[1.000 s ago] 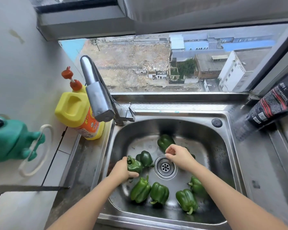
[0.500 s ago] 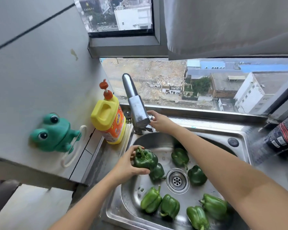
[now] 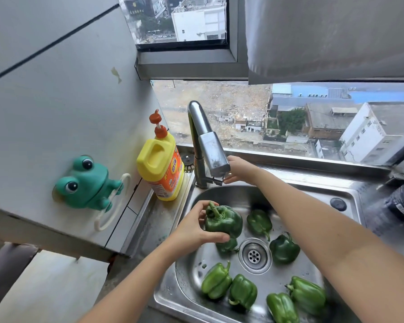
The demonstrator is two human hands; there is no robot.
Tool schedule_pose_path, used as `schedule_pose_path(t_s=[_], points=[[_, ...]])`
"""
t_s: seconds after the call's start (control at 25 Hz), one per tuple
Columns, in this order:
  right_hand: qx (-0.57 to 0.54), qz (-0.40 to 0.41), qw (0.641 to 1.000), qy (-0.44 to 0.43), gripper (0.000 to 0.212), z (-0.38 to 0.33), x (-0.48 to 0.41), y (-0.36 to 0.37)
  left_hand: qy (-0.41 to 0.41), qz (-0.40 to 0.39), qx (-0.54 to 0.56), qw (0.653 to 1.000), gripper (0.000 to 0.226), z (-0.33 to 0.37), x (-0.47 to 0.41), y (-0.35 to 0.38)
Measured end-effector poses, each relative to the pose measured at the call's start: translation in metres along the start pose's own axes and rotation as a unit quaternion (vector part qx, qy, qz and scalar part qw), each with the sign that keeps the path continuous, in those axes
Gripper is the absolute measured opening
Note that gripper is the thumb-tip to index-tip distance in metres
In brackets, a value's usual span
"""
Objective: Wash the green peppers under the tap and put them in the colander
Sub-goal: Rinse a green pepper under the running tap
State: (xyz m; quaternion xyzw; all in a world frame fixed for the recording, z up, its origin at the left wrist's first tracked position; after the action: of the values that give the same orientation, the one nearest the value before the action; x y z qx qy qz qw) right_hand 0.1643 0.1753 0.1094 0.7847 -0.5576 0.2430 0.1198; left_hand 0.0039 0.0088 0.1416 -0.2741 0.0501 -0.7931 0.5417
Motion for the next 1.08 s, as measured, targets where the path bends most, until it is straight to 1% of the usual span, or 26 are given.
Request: schedule_pose_path(t_s=[0.12,0.2,0.28,0.36,0.4,0.48,0.52,0.56,0.64,0.68,0.76,0.8,0.88,0.92,1.0,1.04,1.08], points=[[-0.162,-0.03,0.986,0.032,0.037,0.019,-0.005,-0.009,-0.002,-0.02,0.04,0.999,0.072,0.006,0.002,0.003],[-0.234,-0.04,0.971,0.035,0.042,0.028,-0.006,-0.015,-0.004,-0.028,0.085,0.996,0.073,0.008,0.003,0.004],[-0.25,-0.043,0.967,0.03,0.04,0.026,-0.002,-0.013,-0.006,-0.031,0.119,0.992,0.074,0.01,0.003,0.004],[-0.25,-0.018,0.968,0.023,0.025,0.022,0.009,-0.006,-0.011,-0.029,0.145,0.989,0.076,0.008,0.003,0.006],[-0.242,-0.007,0.97,0.02,0.024,0.022,0.017,0.0,-0.014,-0.028,0.163,0.986,0.077,0.007,0.003,0.006],[-0.18,0.023,0.983,0.024,0.047,0.027,0.043,0.012,-0.013,-0.02,0.186,0.982,0.078,0.004,0.004,0.009],[-0.154,0.04,0.987,0.03,0.054,0.033,0.059,0.02,-0.008,-0.01,0.19,0.982,0.078,0.004,0.004,0.01],[-0.168,0.052,0.984,0.041,0.055,0.039,0.077,0.029,-0.005,0.01,0.189,0.982,0.076,0.003,0.003,0.01],[-0.288,0.032,0.955,0.066,0.045,0.05,0.116,0.051,-0.002,0.079,0.154,0.985,0.069,0.005,0.0,0.008],[-0.337,0.022,0.939,0.06,0.039,0.052,0.132,0.06,0.008,0.118,0.117,0.986,0.069,0.006,-0.002,0.008],[-0.385,0.026,0.922,0.03,0.03,0.05,0.15,0.074,0.036,0.177,0.02,0.983,0.077,0.013,-0.004,0.009],[-0.408,0.045,0.912,0.007,0.028,0.047,0.154,0.079,0.05,0.191,-0.012,0.98,0.082,0.017,-0.003,0.013],[-0.433,0.102,0.895,-0.035,0.026,0.038,0.159,0.081,0.068,0.188,-0.013,0.98,0.086,0.027,0.002,0.022],[-0.426,0.122,0.895,-0.048,0.024,0.033,0.159,0.08,0.073,0.176,0.014,0.982,0.085,0.028,0.003,0.025],[-0.39,0.142,0.908,-0.062,0.022,0.024,0.159,0.076,0.085,0.136,0.134,0.978,0.075,0.027,0.002,0.024],[-0.369,0.151,0.915,-0.062,0.022,0.022,0.156,0.073,0.075,0.122,0.219,0.965,0.063,0.028,0.001,0.021],[-0.347,0.156,0.923,-0.058,0.023,0.019,0.154,0.069,0.054,0.113,0.3,0.946,0.047,0.029,-0.001,0.019]])
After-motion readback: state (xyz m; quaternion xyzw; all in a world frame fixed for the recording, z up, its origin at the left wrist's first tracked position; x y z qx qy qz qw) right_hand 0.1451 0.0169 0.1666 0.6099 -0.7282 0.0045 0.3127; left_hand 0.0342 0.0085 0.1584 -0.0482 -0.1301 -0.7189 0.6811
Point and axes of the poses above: each hand's wrist, its own x-axis away from the middle knuckle, its own y-axis out of the palm, z = x × y, the point moved 2 cm from there along -x, towards the middle knuckle, and after that the axes turned 8 degrees about -x, right-handed, at the moved point
